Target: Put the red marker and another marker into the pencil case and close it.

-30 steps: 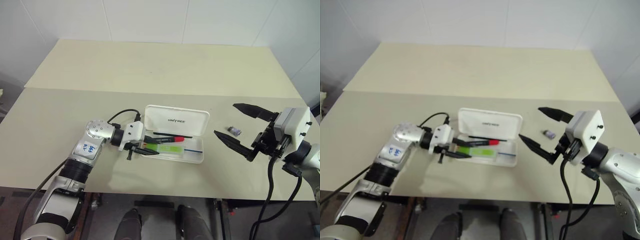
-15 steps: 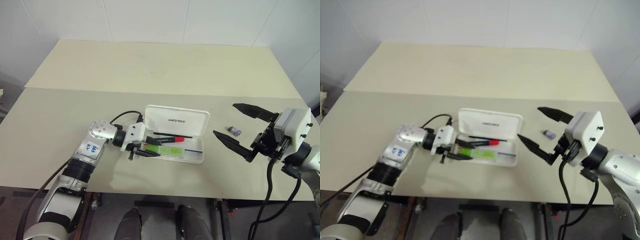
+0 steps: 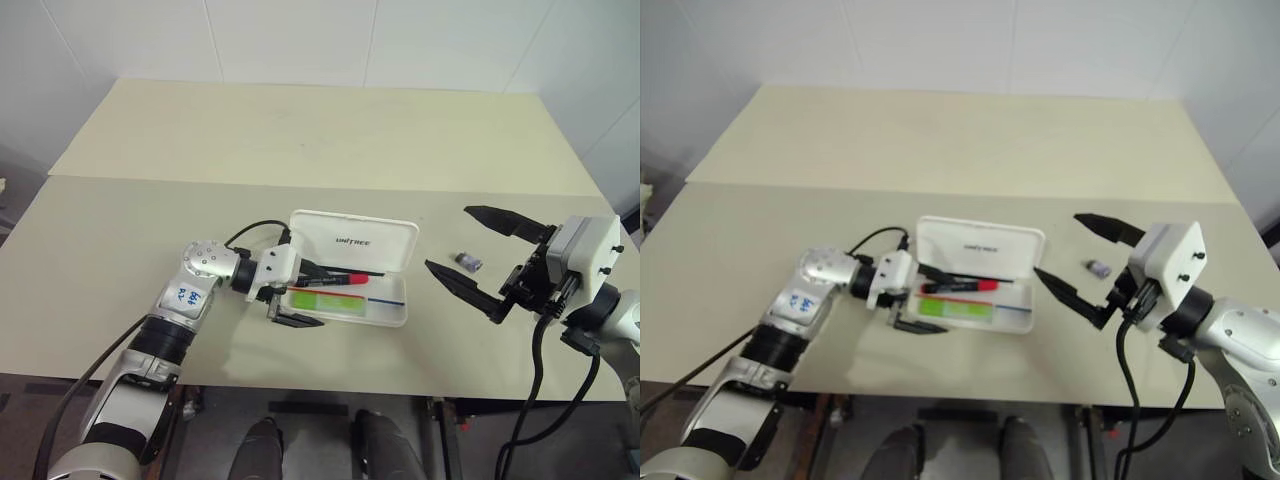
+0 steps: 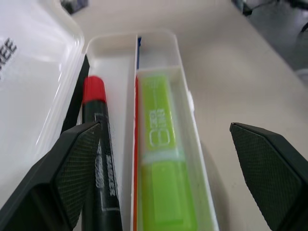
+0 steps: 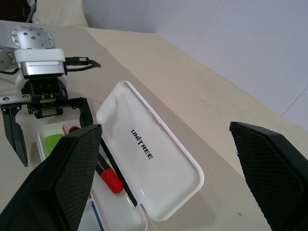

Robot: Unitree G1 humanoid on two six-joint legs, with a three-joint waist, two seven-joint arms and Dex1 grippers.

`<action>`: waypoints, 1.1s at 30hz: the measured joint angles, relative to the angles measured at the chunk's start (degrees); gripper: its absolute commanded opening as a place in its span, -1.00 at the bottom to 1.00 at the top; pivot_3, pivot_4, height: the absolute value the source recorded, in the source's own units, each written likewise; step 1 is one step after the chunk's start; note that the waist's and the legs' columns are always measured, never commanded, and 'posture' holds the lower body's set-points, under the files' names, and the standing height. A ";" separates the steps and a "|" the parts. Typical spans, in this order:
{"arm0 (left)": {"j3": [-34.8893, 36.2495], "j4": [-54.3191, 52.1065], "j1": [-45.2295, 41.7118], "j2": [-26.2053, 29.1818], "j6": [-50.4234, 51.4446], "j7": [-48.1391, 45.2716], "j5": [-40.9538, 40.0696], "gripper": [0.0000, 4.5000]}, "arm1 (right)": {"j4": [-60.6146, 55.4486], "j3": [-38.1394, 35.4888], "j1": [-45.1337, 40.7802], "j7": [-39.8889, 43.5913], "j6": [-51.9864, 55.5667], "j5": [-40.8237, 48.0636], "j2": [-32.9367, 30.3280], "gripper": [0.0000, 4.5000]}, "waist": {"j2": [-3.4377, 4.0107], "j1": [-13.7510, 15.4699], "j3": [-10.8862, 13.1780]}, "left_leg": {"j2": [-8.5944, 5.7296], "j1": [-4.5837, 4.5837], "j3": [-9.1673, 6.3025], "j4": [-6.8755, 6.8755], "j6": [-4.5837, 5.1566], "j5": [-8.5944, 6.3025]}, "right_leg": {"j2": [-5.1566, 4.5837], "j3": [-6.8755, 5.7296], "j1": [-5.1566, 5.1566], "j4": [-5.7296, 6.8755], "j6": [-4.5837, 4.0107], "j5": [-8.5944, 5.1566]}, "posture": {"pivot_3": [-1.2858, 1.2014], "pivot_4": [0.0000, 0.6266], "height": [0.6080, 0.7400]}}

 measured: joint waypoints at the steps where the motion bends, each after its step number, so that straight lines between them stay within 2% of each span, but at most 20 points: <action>1: 0.14 -0.64 0.04 0.01 0.39 -0.36 -0.80 0.99 | 0.26 0.21 0.00 0.00 0.00 0.04 0.38 1.00 | 0.00 0.00 0.00 | 0.00 0.00 0.00 0.00 0.00 0.00 | 0.00 0.00 0.00 0.01 0.00 0.00 | 0.03 -0.52 1.00; 5: 2.90 -2.73 0.27 0.02 5.42 -0.83 -6.17 0.99 | 4.64 0.68 0.28 0.89 -0.51 -0.05 1.12 1.00 | -0.01 -0.02 0.00 | 0.00 0.01 -0.02 0.02 0.02 0.01 | 0.01 0.00 0.00 0.03 0.00 0.00 | 0.03 -0.52 1.00; 9: 8.96 -6.97 0.06 2.25 13.84 -1.01 -14.08 0.99 | 17.63 1.58 0.33 5.93 -2.74 -2.99 0.56 1.00 | 0.02 -0.11 0.01 | -0.01 0.05 -0.02 0.01 0.05 0.03 | 0.00 0.00 0.01 0.08 0.01 0.01 | 0.03 -0.52 1.00; 13: 10.90 -10.74 -0.92 3.22 19.48 0.24 -17.26 0.99 | 30.63 4.01 -6.19 10.86 -5.57 -6.66 -1.69 1.00 | 0.04 -0.23 0.03 | -0.01 0.08 -0.01 0.03 0.06 0.06 | 0.00 0.00 0.01 0.14 0.14 0.07 | 0.03 -0.52 1.00; 19: 12.65 -13.75 -2.31 5.51 22.95 2.98 -18.07 0.99 | 51.45 8.62 -16.88 18.20 -11.45 -12.28 -2.29 1.00 | 0.08 -0.43 0.05 | -0.01 0.09 0.02 0.01 0.05 0.07 | 0.01 0.01 0.01 0.12 0.62 0.31 | 0.03 -0.52 1.00; 24: 13.11 -13.89 -3.21 7.98 22.44 6.48 -15.88 0.99 | 67.07 12.40 -25.04 23.34 -16.19 -16.87 -2.37 1.00 | 0.11 -0.37 0.07 | -0.01 0.08 -0.01 -0.04 0.05 0.07 | 0.02 0.01 -0.01 0.16 0.64 0.32 | 0.03 -0.52 1.00; 33: 14.55 -15.45 -3.58 11.22 22.51 8.72 -15.73 0.99 | 89.81 15.18 -35.93 26.94 -25.57 -23.54 -0.81 1.00 | 0.15 -0.43 0.09 | -0.01 0.01 0.01 -0.08 0.01 0.07 | 0.01 0.01 -0.02 0.07 0.72 0.31 | 0.03 -0.52 1.00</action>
